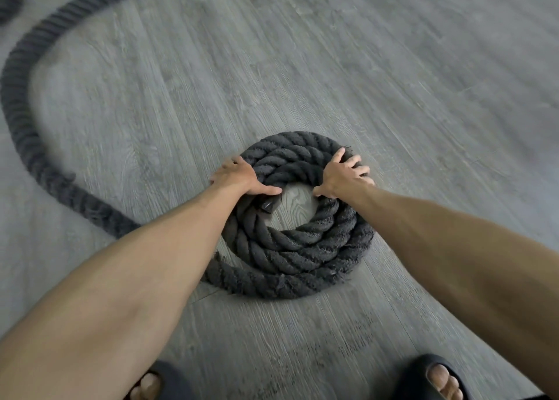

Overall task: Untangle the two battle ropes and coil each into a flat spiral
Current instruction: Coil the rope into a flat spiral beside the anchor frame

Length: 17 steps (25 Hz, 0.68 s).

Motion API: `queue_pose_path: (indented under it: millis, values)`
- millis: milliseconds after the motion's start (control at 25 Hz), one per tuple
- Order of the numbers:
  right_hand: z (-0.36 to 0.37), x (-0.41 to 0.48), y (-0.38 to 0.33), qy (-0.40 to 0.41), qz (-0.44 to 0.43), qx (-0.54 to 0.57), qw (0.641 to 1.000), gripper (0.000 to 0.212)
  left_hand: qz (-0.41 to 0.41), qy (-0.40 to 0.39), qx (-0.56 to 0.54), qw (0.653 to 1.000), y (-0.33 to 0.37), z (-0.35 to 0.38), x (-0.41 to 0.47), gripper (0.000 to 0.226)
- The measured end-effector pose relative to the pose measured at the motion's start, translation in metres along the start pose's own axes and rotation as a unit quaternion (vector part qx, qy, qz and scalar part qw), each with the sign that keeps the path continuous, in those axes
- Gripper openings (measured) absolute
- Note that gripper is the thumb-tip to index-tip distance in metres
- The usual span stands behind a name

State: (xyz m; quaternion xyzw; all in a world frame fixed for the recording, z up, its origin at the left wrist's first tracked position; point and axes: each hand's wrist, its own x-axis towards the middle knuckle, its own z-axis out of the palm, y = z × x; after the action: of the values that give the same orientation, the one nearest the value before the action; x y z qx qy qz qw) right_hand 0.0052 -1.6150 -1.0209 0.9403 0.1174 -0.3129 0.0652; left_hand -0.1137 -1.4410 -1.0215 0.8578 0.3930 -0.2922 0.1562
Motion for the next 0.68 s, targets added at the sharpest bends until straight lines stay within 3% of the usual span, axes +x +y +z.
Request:
queue_pose_path:
  millis: [160, 320, 400, 520, 680]
  values:
    - [-0.001, 0.008, 0.013, 0.026, -0.127, -0.083, 0.988, 0.124, 0.150, 0.021, -0.024, 0.988, 0.016, 0.000, 0.007, 0.149]
    - [-0.005, 0.017, 0.018, 0.049, -0.286, -0.190, 0.938, 0.123, 0.210, 0.040, 0.012, 0.977, 0.047, 0.002, 0.008, 0.143]
    - [-0.007, 0.017, 0.017, 0.077, -0.326, -0.217, 0.917, 0.127, 0.217, 0.068, 0.030, 0.973, 0.048, 0.008, 0.006, 0.138]
    - [-0.003, 0.014, 0.012, 0.077, -0.293, -0.178, 0.936, 0.137, 0.193, 0.125, 0.057, 0.971, 0.040, 0.016, -0.002, 0.134]
    - [-0.001, 0.006, 0.016, 0.034, -0.104, -0.081, 0.991, 0.143, 0.121, 0.150, 0.065, 0.979, 0.029, 0.018, -0.001, 0.136]
